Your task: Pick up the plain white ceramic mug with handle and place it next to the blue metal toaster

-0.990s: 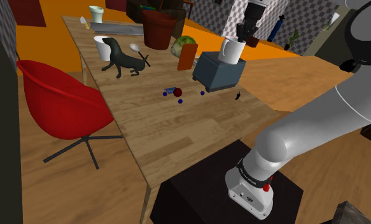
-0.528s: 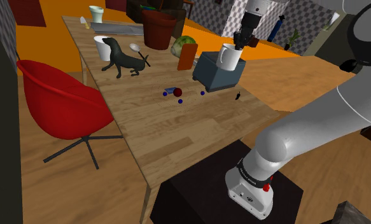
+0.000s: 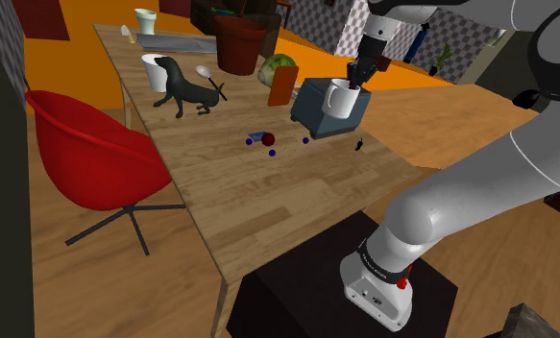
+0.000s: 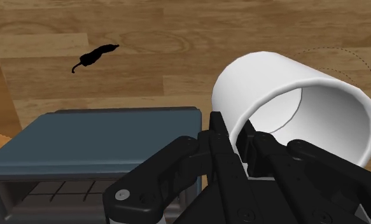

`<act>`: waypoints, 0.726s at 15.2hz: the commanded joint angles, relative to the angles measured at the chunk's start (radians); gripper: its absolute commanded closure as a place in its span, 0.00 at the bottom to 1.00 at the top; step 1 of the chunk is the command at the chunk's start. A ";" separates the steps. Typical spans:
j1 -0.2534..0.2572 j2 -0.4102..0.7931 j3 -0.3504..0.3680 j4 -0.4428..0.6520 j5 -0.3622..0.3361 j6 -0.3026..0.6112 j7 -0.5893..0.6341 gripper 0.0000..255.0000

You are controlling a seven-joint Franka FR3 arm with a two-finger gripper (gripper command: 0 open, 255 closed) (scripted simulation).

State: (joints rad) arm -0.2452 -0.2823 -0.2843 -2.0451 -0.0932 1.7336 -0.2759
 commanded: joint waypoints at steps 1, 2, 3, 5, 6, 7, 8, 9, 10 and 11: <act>0.000 0.002 -0.001 -0.023 0.000 0.026 0.001 1.00; -0.001 0.002 -0.002 -0.036 0.000 0.039 0.001 1.00; -0.001 0.003 -0.003 -0.049 -0.001 0.053 0.001 1.00; -0.002 0.005 -0.004 -0.074 -0.001 0.080 0.002 1.00; -0.002 0.006 -0.005 -0.086 -0.002 0.093 0.002 1.00; -0.002 0.008 -0.006 -0.098 -0.002 0.107 0.002 1.00; -0.002 0.010 -0.007 -0.110 -0.002 0.120 0.002 1.00; -0.003 0.012 -0.008 -0.122 -0.002 0.134 0.002 1.00; -0.003 0.014 -0.008 -0.133 -0.002 0.148 0.002 1.00; -0.003 0.016 -0.009 -0.144 -0.002 0.161 0.002 1.00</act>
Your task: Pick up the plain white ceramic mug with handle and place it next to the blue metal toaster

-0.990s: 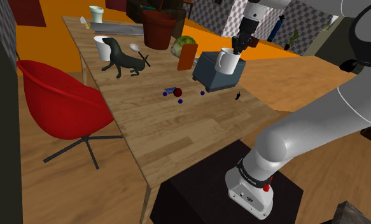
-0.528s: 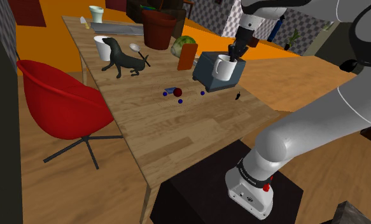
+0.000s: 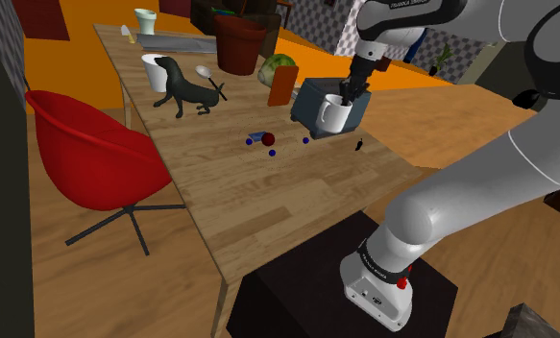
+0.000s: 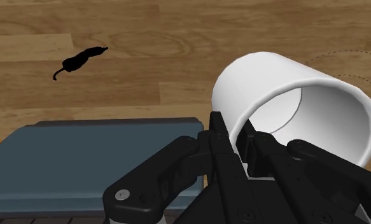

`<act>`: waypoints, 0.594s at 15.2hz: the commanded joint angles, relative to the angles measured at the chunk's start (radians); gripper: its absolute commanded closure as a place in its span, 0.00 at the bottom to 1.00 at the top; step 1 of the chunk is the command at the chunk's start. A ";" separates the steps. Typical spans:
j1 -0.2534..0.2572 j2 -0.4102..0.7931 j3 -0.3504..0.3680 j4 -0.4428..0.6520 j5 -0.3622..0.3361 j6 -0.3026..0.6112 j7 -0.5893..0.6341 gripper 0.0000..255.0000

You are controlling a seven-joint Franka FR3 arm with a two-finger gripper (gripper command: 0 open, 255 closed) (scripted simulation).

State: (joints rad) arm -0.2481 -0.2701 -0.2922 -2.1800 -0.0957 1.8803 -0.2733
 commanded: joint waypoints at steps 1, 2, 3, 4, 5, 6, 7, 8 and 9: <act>0.000 0.007 -0.002 -0.020 0.001 0.028 -0.001 1.00; -0.001 0.010 -0.003 -0.031 0.001 0.042 -0.001 1.00; -0.001 0.013 -0.004 -0.042 0.001 0.056 -0.002 1.00; -0.001 0.017 -0.005 -0.052 0.001 0.069 -0.002 1.00; -0.001 0.020 -0.006 -0.062 0.001 0.083 -0.002 1.00; -0.001 0.024 -0.008 -0.072 0.002 0.097 -0.003 1.00; -0.001 0.028 -0.009 -0.082 0.002 0.111 -0.003 1.00; -0.002 0.033 -0.010 -0.092 0.002 0.125 -0.004 1.00; -0.002 0.037 -0.011 -0.101 0.003 0.139 -0.004 1.00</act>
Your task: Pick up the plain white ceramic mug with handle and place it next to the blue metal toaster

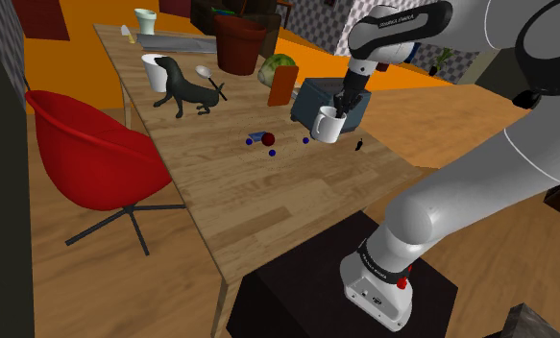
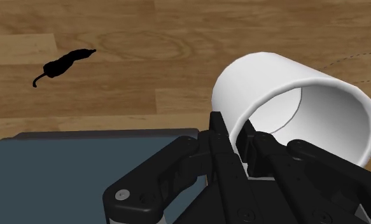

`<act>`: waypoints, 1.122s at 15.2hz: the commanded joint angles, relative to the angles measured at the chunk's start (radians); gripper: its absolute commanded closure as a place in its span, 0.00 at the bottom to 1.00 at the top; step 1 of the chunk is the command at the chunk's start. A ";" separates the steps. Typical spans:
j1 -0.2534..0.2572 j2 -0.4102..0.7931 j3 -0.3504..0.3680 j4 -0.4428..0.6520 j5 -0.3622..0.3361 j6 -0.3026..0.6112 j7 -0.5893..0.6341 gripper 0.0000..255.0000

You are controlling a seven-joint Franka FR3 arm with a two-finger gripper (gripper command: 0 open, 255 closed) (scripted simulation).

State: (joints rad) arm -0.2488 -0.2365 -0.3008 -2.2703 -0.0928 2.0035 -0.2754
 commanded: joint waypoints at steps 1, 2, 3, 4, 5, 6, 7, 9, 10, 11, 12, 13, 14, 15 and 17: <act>-0.001 0.008 -0.003 -0.020 0.001 0.029 -0.003 1.00; -0.001 0.014 -0.004 -0.029 0.001 0.043 -0.003 1.00; -0.001 0.019 -0.005 -0.038 0.002 0.057 -0.004 1.00; -0.001 0.025 -0.007 -0.046 0.003 0.071 -0.005 1.00; -0.001 0.030 -0.008 -0.055 0.004 0.085 -0.006 1.00; -0.001 0.036 -0.009 -0.063 0.005 0.100 -0.007 1.00; -0.001 0.043 -0.010 -0.071 0.006 0.114 -0.008 1.00; -0.001 0.056 -0.012 -0.086 0.009 0.142 -0.010 1.00; -0.001 0.063 -0.013 -0.094 0.011 0.156 -0.011 1.00; 0.000 0.071 -0.014 -0.101 0.012 0.171 -0.013 1.00; 0.000 0.085 -0.016 -0.113 0.016 0.197 -0.015 1.00; 0.000 0.085 -0.017 -0.113 0.016 0.197 -0.015 1.00; 0.001 0.085 -0.017 -0.114 0.015 0.197 -0.015 1.00; 0.001 0.085 -0.017 -0.113 0.015 0.197 -0.015 1.00; 0.002 0.085 -0.018 -0.113 0.015 0.197 -0.015 1.00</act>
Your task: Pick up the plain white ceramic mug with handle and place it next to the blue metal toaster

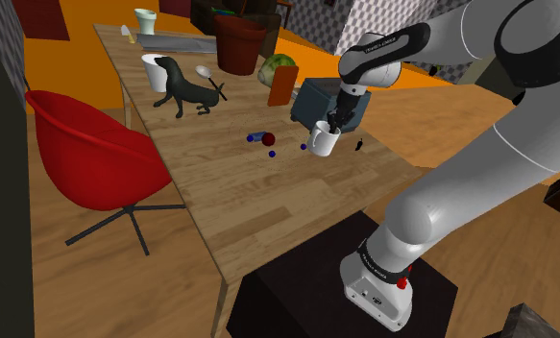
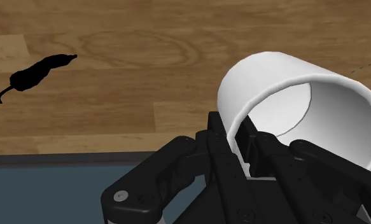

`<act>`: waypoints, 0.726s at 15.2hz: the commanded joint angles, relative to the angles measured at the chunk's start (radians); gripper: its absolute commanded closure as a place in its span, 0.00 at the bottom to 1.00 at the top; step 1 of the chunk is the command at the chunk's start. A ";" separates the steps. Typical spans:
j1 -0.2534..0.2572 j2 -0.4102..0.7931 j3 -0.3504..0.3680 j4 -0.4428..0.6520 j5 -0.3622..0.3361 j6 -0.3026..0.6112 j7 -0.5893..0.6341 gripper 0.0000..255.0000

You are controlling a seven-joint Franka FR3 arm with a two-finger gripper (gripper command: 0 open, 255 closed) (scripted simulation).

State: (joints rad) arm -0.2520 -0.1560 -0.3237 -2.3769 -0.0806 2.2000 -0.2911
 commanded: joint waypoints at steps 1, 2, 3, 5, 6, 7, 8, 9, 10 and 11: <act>0.005 0.005 0.005 -0.007 0.003 0.001 0.001 1.00; 0.006 0.005 0.004 -0.007 0.003 0.001 0.001 1.00; 0.006 0.004 0.004 -0.007 0.003 0.001 0.001 1.00; 0.007 0.008 0.005 -0.002 0.005 -0.002 0.001 0.00; 0.007 0.008 0.005 -0.001 0.005 -0.002 0.002 0.00; 0.008 0.009 0.005 -0.001 0.005 -0.002 0.002 0.00; 0.008 0.008 0.005 -0.001 0.005 -0.002 0.002 0.00; 0.006 0.005 0.004 -0.007 0.003 0.001 0.001 0.00; 0.006 -0.013 0.006 0.012 -0.001 -0.035 0.005 0.00; 0.006 -0.029 0.009 0.032 -0.004 -0.071 0.008 0.00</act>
State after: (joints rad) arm -0.2445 -0.1678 -0.3155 -2.3528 -0.0801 2.1549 -0.2850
